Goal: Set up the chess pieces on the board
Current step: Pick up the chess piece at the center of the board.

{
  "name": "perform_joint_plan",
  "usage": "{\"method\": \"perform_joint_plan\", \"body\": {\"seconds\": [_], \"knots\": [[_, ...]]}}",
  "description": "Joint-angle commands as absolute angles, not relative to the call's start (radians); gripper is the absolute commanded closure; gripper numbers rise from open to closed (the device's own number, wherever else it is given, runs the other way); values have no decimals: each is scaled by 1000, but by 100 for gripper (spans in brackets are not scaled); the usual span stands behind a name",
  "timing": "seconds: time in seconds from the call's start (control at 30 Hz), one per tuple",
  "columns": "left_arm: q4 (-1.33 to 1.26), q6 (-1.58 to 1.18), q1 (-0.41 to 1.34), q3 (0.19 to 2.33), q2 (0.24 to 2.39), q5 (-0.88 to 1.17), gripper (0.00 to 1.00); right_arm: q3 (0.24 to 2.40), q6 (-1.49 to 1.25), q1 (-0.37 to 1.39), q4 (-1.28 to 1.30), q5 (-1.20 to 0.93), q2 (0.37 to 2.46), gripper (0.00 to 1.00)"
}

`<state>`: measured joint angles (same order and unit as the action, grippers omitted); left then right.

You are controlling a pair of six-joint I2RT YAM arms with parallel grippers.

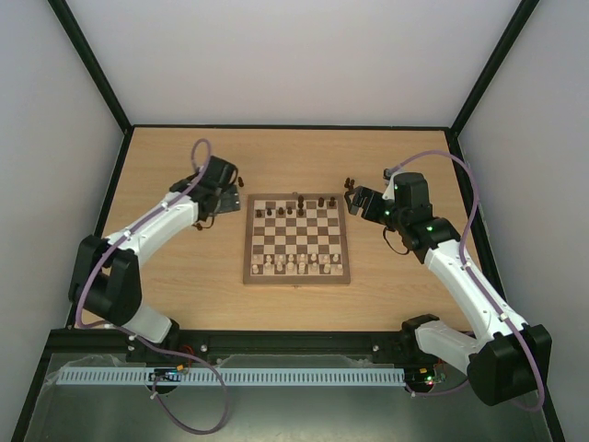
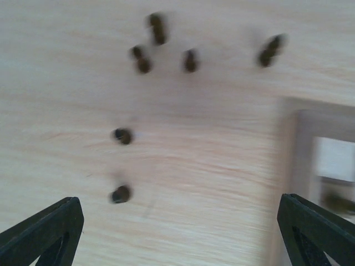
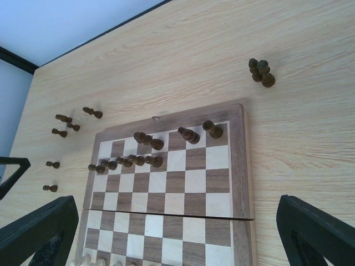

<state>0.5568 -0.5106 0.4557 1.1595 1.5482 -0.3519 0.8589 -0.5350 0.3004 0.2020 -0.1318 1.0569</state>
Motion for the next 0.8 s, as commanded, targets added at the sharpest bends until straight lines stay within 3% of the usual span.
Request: {"method": "perform_joint_plan", "body": {"seconds": [0.0,0.17,0.4,0.77], "knots": [[494,-538,346,1031,1480,-328,1,843,-537,297,191,-166,1063,1],[453,-551,292,992,1476,-317,2,842,-537,296,186,-188,1065,1],[388,-574,247,948,1528,-276,22,841,-538,296,183,-204,1064,1],[339,-596,234,890,1596,-275,28,842,-535,296,183,-220,1071,1]]}}
